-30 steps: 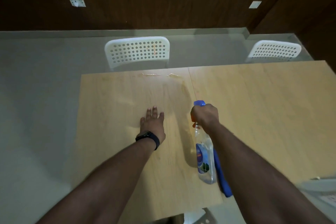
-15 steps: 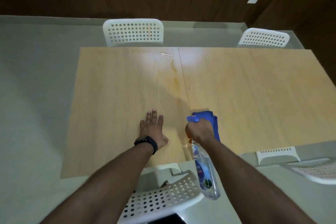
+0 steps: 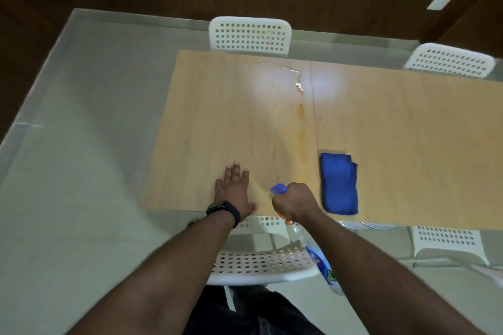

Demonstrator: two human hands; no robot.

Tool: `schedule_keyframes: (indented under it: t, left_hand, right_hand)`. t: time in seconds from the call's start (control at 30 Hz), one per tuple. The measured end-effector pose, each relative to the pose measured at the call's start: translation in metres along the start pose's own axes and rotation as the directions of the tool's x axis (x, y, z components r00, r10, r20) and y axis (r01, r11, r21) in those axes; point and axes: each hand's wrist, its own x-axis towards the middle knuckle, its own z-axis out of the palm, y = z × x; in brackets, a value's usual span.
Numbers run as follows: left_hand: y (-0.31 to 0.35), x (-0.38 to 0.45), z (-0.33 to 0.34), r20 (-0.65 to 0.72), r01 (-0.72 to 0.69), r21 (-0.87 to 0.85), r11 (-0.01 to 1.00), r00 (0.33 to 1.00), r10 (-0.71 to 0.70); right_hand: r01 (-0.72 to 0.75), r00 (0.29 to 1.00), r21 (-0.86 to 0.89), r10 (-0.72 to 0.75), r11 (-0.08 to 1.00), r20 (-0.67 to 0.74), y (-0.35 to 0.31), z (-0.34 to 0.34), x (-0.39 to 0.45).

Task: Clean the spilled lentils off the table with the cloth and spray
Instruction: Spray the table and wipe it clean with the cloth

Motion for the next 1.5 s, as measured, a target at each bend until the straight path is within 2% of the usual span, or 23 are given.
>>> schedule_keyframes:
  t: [0.13,0.27,0.6,0.77,0.93,1.23,1.37,1.5]
  left_hand:
    - [-0.034,-0.008,-0.003,-0.017,0.059,-0.028,0.998,0.998,-0.06]
    - [-0.067,-0.014,-0.006,-0.026,0.115,-0.077,0.99,0.993,-0.117]
    - [-0.154,-0.022,-0.018,-0.031,0.257,-0.166,0.952,0.964,-0.266]
    - [-0.184,-0.011,-0.02,-0.049,0.265,-0.178,0.948,0.959,-0.278]
    - [-0.199,0.013,-0.039,-0.06,0.209,-0.173,0.962,0.973,-0.222]
    - [-0.213,0.081,-0.089,-0.071,0.09,-0.096,0.991,0.993,-0.098]
    - [-0.215,0.118,-0.113,-0.07,0.062,-0.113,0.992,0.995,-0.07]
    - [-0.211,0.145,-0.137,-0.043,0.023,-0.1,0.995,0.999,-0.027]
  right_hand:
    - [0.086,0.995,-0.047,-0.083,0.995,0.058,-0.037,0.025,-0.001]
    - [0.182,0.971,-0.123,-0.158,0.976,0.178,-0.071,0.05,-0.002]
    - [0.273,0.94,-0.163,-0.228,0.948,0.253,-0.148,0.105,0.006]
    - [0.254,0.958,-0.119,-0.233,0.96,0.169,-0.184,0.115,0.021]
    - [0.247,0.963,-0.05,-0.239,0.968,0.122,-0.225,0.11,0.049]
    - [0.219,0.975,0.018,-0.218,0.976,-0.042,-0.298,0.087,0.111]
    - [0.166,0.981,-0.017,-0.167,0.986,-0.103,-0.326,0.074,0.142]
    - [0.129,0.98,0.082,-0.115,0.988,-0.164,-0.344,0.056,0.171]
